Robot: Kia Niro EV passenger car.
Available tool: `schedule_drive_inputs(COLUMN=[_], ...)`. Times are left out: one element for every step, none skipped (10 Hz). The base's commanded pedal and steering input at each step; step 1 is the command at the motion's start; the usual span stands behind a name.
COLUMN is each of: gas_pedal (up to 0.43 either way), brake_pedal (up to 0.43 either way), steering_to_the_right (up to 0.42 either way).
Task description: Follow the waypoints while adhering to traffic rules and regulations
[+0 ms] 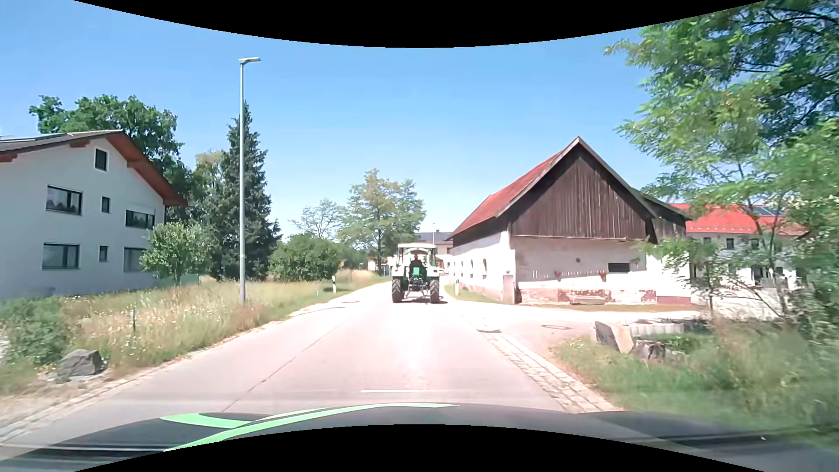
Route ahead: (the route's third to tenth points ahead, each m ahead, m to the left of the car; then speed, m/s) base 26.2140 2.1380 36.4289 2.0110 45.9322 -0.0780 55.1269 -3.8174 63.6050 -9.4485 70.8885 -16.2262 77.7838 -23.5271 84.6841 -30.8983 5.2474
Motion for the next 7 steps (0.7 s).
schedule_drive_inputs(gas_pedal=[0.000,0.000,0.000,0.000,0.000,0.000,0.000], brake_pedal=[0.000,0.000,0.000,0.000,0.049,0.055,0.073], steering_to_the_right=[0.001,0.001,0.001,0.000,0.001,0.001,0.000])
